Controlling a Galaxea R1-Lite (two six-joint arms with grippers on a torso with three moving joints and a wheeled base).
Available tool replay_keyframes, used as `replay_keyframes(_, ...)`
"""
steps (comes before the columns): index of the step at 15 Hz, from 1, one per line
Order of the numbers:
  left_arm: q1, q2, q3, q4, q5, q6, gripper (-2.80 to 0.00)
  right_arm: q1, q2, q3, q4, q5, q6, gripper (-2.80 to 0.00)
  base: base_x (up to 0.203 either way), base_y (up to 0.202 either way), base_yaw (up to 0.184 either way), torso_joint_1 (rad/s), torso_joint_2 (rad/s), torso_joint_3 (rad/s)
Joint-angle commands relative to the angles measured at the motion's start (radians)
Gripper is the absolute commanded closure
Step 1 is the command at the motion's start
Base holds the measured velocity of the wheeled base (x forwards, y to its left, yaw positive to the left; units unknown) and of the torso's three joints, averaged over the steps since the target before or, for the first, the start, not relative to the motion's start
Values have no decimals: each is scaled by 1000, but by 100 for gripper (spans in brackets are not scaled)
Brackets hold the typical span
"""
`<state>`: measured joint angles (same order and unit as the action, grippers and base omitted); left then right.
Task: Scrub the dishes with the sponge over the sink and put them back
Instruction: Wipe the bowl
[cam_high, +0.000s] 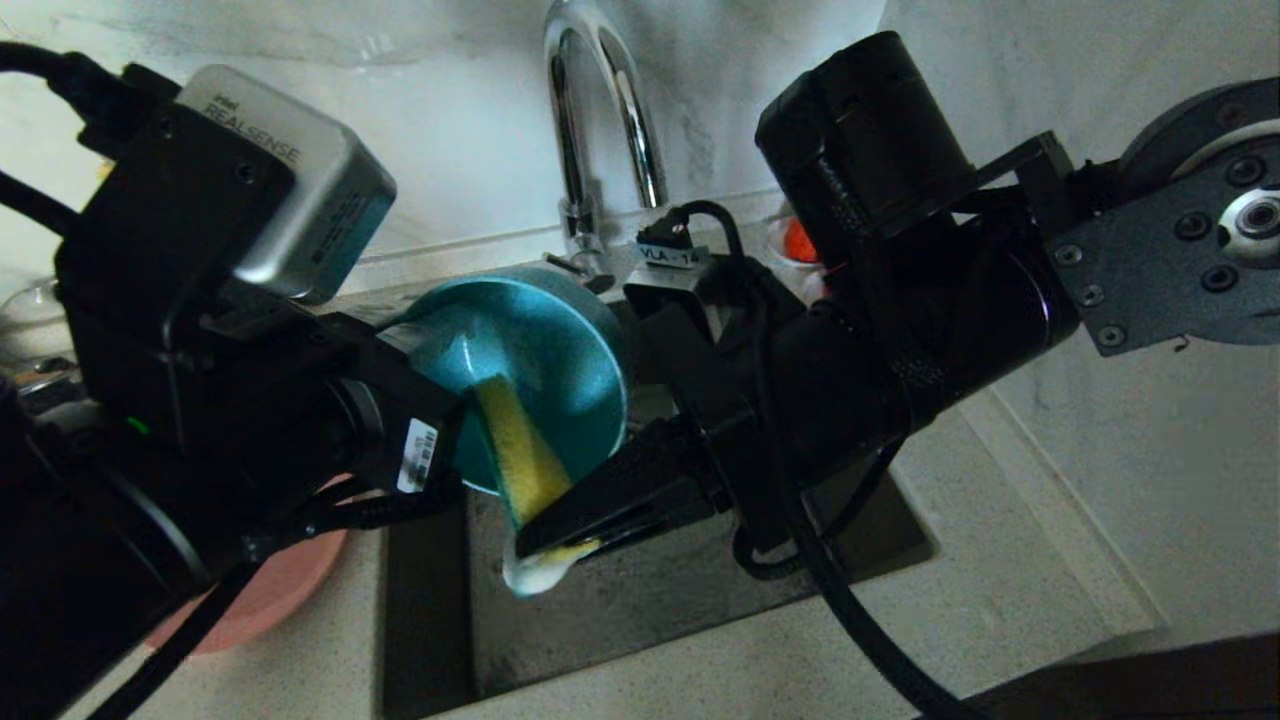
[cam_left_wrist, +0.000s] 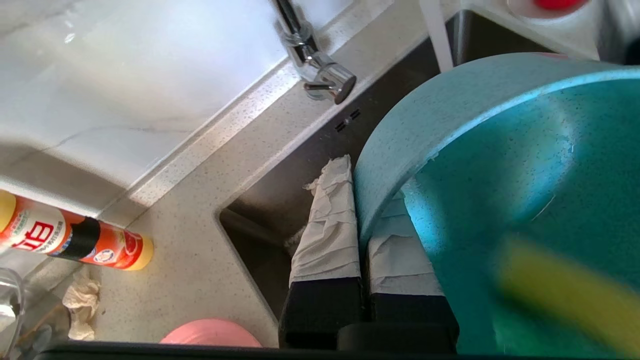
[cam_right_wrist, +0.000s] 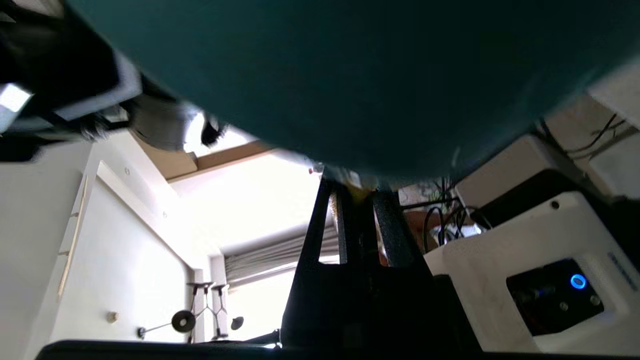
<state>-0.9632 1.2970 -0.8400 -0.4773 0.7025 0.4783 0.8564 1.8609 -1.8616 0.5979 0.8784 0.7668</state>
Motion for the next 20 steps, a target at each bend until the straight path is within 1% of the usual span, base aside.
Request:
replay_keyframes(1,3,4,-1,-15,8,-4,0,15,2,28,0,5,2,0,0,0,0,0,0,0)
replay_keyframes(4,8,4,1,-15,8,-4,0,8,-12,33,1,2,-1,0,0,0,0,0,0,0)
replay_keyframes(11,6,7,4,-15,6,-4,0,-74,-45,13,-31,-6,-4,0,0,0,0,0,0,0)
replay_keyframes(18,6,8,10,-15,2,-3,0,-85,-42,6,-149,-12,-4,0,0,0,0,0,0,0)
replay_keyframes(20,6,4,12,-15,2,-4,0,-83,-31,-11,-141,-8,0,0,0,0,0,0,0,0)
